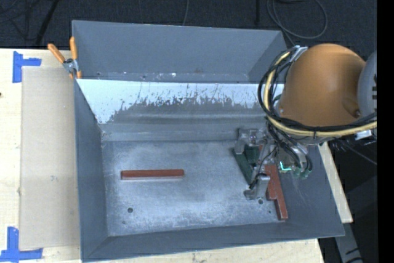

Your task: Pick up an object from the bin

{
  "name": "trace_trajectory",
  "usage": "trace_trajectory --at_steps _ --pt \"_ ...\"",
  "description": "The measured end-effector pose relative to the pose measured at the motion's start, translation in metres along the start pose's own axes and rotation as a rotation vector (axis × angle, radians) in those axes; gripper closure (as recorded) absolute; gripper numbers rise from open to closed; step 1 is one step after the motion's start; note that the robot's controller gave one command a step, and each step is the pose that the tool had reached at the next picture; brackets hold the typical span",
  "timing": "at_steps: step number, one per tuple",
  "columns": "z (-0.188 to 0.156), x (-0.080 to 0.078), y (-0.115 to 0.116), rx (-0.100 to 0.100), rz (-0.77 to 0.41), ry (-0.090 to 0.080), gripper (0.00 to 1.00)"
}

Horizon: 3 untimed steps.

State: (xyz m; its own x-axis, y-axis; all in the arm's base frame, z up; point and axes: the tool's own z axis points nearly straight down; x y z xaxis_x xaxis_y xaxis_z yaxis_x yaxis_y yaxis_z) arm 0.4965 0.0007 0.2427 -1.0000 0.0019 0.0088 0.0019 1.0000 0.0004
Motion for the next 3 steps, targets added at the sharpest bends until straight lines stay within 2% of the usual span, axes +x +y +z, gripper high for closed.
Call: trace_trajectory --at_steps 1,2,3 --pt "0.115 -0.037 0.057 -0.001 0.026 -0.001 0.00" --pt "0.133 -0.082 0.051 0.002 -0.276 -0.010 0.00" --pt "0.163 -0.059 0.132 -0.003 -0.338 -0.004 0.00"
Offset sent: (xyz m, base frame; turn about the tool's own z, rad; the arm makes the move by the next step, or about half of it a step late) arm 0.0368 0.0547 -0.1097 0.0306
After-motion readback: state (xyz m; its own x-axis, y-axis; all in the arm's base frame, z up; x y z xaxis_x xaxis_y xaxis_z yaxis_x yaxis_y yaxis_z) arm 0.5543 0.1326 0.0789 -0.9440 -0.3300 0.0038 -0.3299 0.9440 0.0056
